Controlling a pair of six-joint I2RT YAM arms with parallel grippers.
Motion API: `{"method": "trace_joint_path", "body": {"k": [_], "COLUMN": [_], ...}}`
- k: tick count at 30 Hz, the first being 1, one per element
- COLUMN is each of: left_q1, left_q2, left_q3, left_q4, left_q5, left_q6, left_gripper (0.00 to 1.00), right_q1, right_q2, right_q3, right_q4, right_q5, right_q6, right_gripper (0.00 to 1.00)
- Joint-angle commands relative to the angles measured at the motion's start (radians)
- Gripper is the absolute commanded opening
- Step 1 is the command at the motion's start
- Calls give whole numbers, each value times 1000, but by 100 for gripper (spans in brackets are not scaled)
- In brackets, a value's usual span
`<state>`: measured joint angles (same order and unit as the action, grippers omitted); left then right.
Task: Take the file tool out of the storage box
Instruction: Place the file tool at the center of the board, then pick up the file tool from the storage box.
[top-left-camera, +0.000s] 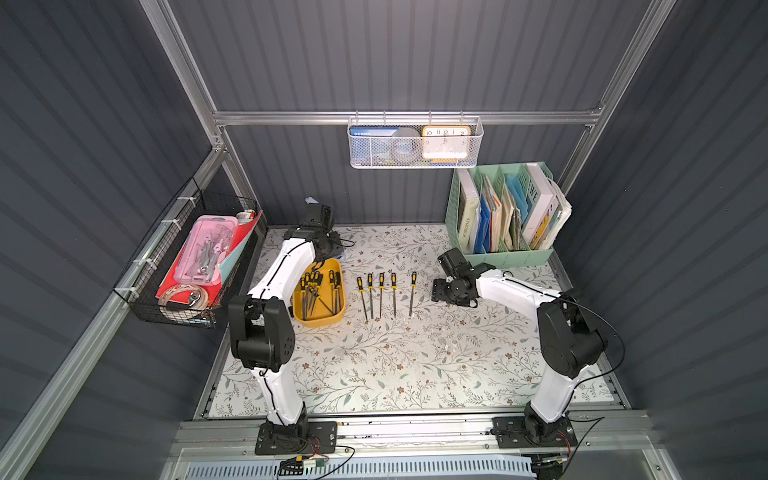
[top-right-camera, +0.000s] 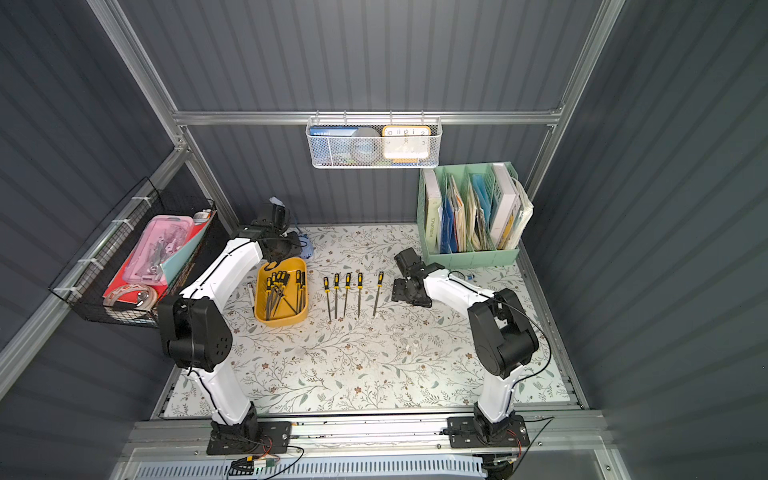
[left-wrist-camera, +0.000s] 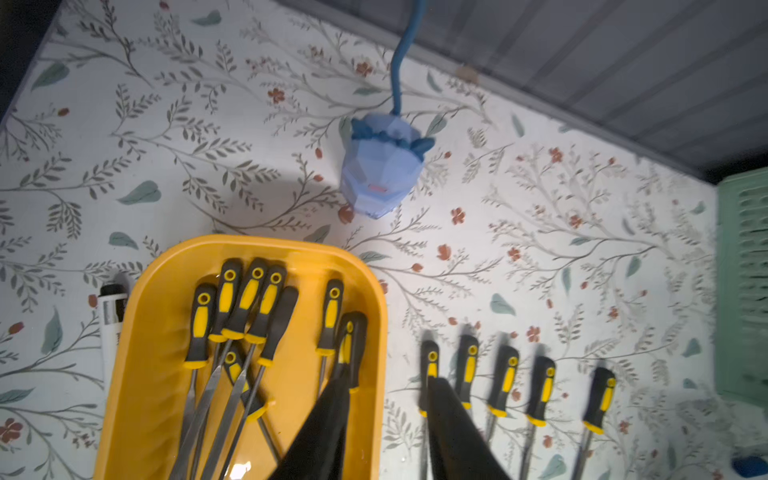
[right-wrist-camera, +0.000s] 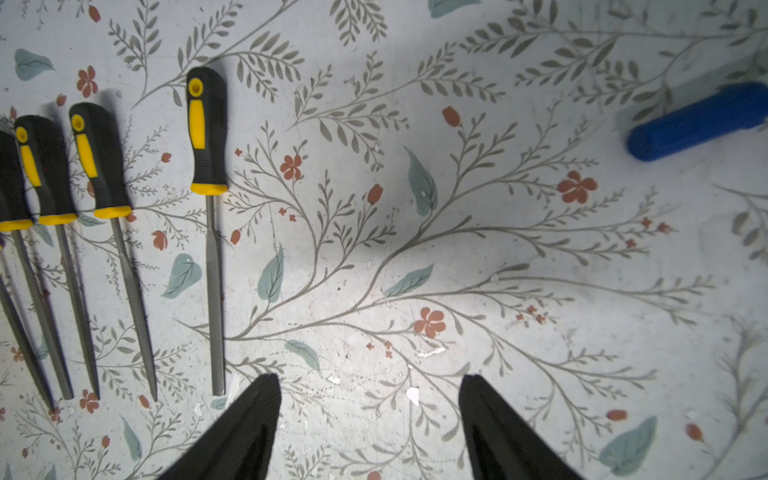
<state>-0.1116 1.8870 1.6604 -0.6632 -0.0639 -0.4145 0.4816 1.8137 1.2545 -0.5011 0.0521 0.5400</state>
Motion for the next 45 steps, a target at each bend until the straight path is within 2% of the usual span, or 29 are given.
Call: {"method": "trace_joint_path", "body": {"k": [1, 16, 33, 45], "left_q1": [14, 69, 70, 70], "left_q2": [49, 203, 309, 352], "left_q3": [-28, -5, 63, 64], "left_q4": [-14, 29, 7, -15], "left_q5": [17, 4, 41, -15], "left_q6": [83, 168, 209, 223], "left_gripper": [35, 35, 37, 40], "right_q1": [2, 2, 2, 1], "right_q2": [12, 33, 55, 61], "right_q3": [19, 36, 51, 68], "right_q4": [-18, -34, -35, -51], "right_q5": [4, 17, 27, 33], "right_q6": [-7, 4, 22, 22], "right_gripper": [74, 73, 74, 73]}}
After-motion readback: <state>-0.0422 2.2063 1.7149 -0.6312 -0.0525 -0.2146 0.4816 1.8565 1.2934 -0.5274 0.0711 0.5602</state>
